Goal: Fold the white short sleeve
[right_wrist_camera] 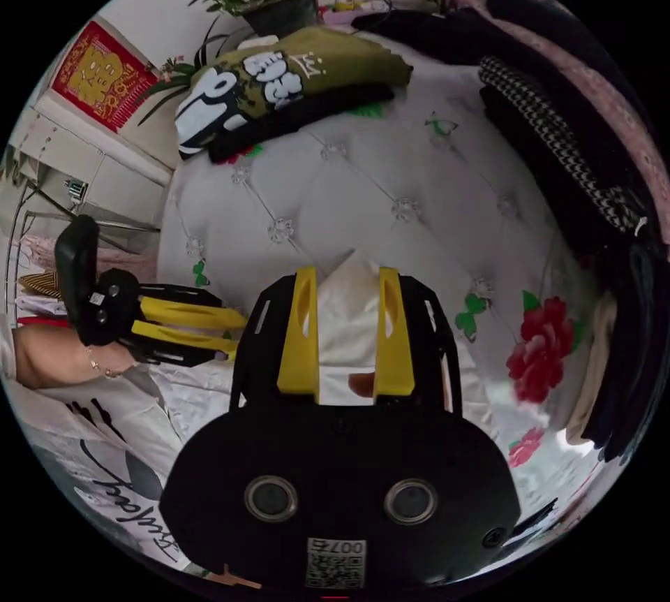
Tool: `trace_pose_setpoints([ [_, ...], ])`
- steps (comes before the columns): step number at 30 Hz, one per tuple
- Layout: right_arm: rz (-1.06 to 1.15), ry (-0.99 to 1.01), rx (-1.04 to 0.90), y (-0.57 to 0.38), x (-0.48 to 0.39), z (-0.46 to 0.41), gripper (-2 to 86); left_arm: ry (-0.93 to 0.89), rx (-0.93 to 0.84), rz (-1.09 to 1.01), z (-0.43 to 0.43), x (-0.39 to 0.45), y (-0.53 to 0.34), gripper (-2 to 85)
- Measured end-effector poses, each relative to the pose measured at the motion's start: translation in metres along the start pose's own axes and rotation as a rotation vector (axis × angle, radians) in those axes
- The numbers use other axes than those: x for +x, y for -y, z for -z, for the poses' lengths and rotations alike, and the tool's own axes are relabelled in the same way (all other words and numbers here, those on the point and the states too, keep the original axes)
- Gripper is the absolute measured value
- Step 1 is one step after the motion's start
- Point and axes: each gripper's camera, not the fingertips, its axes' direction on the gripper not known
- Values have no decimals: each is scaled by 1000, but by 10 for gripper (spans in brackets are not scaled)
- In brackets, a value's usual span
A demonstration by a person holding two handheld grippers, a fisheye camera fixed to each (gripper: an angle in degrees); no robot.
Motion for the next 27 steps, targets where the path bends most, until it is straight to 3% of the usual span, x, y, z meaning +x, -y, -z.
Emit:
trace_pose_setpoints([
  [1,-9,-10,-73,5,1,-24,37,-5,0,-3,2,1,4,52],
  [4,34,-125,-2,-12,-11,-24,9,-72,-3,-12,20,2,21,53],
  [7,77,-31,211,-65,-10,27,2,-100,25,-14,41,0,23,56],
  [10,-36,75,382,-146,18,78,1,-130,56,-1,73,-8,24,58],
  [12,-122,78,371,-194,35,83,3,-136,53,-8,84,-9,27,60],
  [14,-237,82,243,-244,53,61,11,-141,45,-30,92,-7,33,68],
  [18,-336,113,164,-279,58,40,30,-214,-6,-70,93,5,55,85],
  [22,-252,14,206,-272,30,42,50,-286,-50,-63,82,16,76,87],
  [27,-76,-26,86,-237,-5,-2,44,-299,-67,-44,77,27,95,25],
])
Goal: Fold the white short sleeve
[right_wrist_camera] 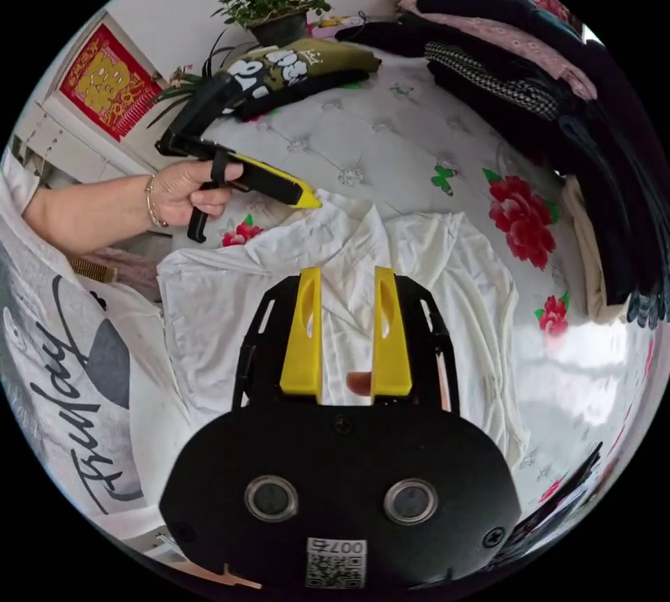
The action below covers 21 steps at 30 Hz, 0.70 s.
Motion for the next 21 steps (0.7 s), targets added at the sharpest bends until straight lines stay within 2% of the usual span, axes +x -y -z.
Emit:
trace_pose_setpoints([
  [3,36,-28,-144,6,-8,-47,21,46,-10,-14,2,15,-4,-4],
  [5,23,-111,-56,6,-8,-32,8,50,42,-23,18,25,-14,-7],
  [6,7,-94,-45,7,-6,-25,6,55,94,-28,35,34,-23,-8],
  [9,-22,16,161,13,0,32,1,65,242,-38,84,51,-53,-9],
  [13,63,44,315,69,-14,82,-1,103,379,-4,132,62,-96,-9],
  [17,168,60,260,131,-33,78,-2,92,397,49,133,64,-128,-9],
  [21,149,51,267,131,-37,75,-2,86,415,-13,115,98,-164,-9],
])
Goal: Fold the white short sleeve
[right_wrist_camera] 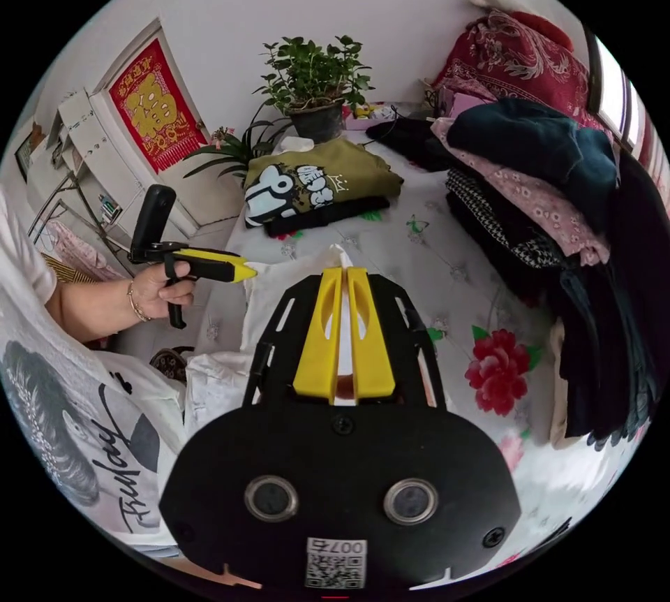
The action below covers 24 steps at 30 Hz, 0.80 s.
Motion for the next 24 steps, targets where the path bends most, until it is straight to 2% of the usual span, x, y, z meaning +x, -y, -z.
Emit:
trace_pose_setpoints([
  [4,-43,14,26,-37,8,36,-2,-16,-76,-223,-26,70,-32,-9],
  [7,-55,-19,-25,-75,5,61,-1,-49,-169,-378,-58,115,-56,-8],
  [12,-199,-58,-151,-126,4,60,3,-50,-495,-684,-171,191,-156,-4],
  [16,-391,-98,-258,-156,-2,32,14,-24,-742,-817,-245,217,-247,14],
  [20,-549,-108,-171,-157,-18,54,18,-48,-743,-861,-254,237,-283,21],
  [24,-578,-101,-88,-125,-29,67,15,-2,-654,-835,-253,240,-295,29],
])
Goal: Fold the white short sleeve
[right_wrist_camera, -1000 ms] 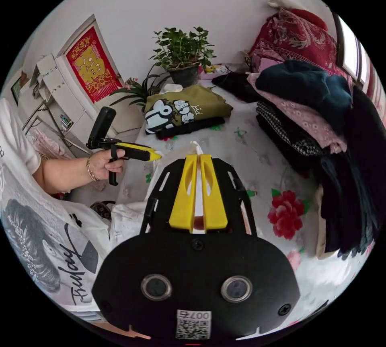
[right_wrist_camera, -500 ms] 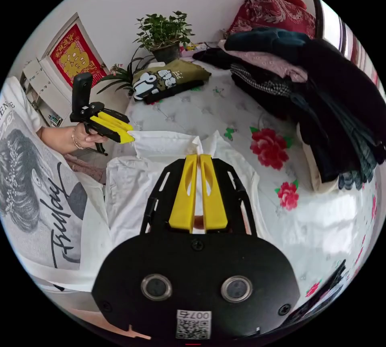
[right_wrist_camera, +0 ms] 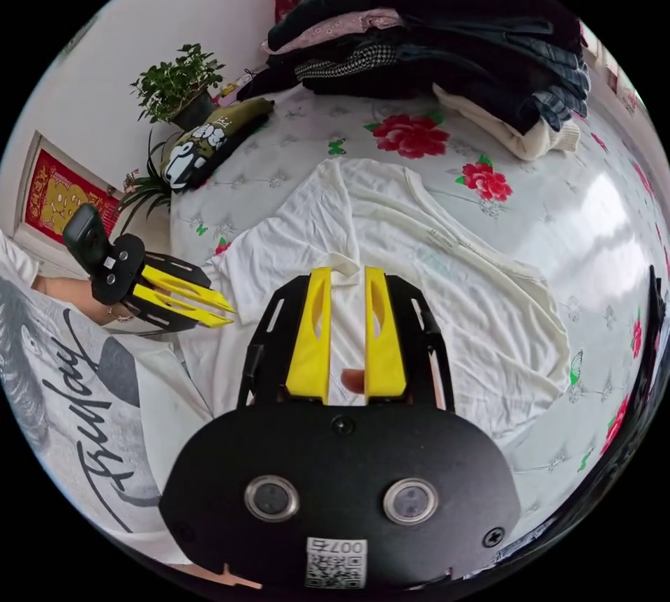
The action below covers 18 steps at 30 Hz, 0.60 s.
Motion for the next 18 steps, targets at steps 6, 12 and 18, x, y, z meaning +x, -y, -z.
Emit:
trace_pose_setpoints([
  [6,36,-39,-84,61,-40,-27,6,-12,-140,68,-63,-22,5,27],
  [12,79,-147,-75,52,-61,8,9,-33,-194,13,-94,-6,-4,16],
  [18,-107,-142,-7,40,-63,70,37,-44,-91,166,-72,-25,-15,51],
])
